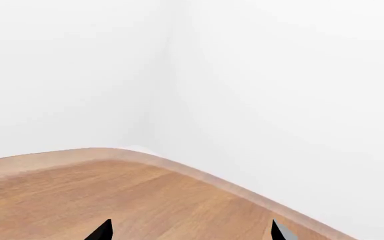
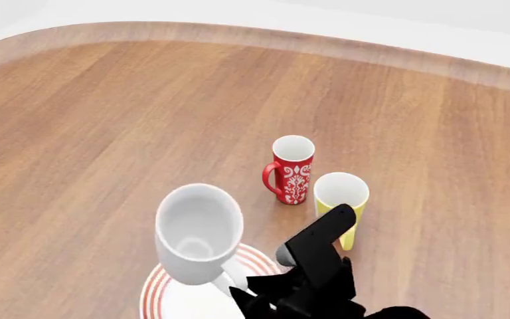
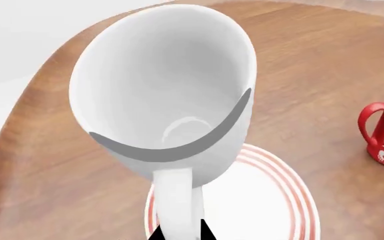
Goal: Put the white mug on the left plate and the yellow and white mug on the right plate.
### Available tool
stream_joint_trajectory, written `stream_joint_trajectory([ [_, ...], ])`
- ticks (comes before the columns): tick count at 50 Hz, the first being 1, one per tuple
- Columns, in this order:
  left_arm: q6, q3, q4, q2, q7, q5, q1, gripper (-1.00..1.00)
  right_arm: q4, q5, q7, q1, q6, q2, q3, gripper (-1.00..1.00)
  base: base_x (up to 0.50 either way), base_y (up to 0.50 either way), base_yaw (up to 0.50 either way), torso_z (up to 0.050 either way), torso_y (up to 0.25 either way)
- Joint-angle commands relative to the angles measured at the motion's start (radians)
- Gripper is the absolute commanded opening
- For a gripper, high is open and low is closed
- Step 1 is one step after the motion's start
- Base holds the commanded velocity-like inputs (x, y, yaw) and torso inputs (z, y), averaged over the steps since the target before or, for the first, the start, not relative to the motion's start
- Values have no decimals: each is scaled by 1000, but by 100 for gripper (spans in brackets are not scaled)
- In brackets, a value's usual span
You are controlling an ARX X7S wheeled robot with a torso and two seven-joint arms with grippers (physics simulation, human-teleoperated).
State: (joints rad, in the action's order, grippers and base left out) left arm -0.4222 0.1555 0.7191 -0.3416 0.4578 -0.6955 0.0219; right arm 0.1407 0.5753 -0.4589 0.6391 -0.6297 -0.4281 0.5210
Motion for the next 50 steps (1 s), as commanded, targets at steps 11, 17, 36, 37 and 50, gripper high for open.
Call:
stream_joint_trajectory([
  [11, 7, -1, 35, -5, 20, -1, -19, 100, 273, -5, -45, 113, -51, 79, 26, -100, 0, 0, 0, 0, 0],
  [17, 1, 2, 43, -8, 26, -13, -21, 100, 338, -14, -42, 144, -68, 97, 34, -100, 0, 0, 0, 0, 0],
  [36, 5, 6, 49, -15, 32, -33, -23, 100, 559, -51, -97, 225, -23, 168, 69, -100, 0, 0, 0, 0, 1],
  [37, 5, 7, 50, -15, 33, -36, -24, 100, 573, -53, -103, 231, -17, 172, 71, -100, 0, 0, 0, 0, 0],
  [50, 4, 17, 74, -22, 42, -65, -36, 100, 749, -79, -173, 288, 47, 229, 98, -100, 0, 0, 0, 0, 0],
])
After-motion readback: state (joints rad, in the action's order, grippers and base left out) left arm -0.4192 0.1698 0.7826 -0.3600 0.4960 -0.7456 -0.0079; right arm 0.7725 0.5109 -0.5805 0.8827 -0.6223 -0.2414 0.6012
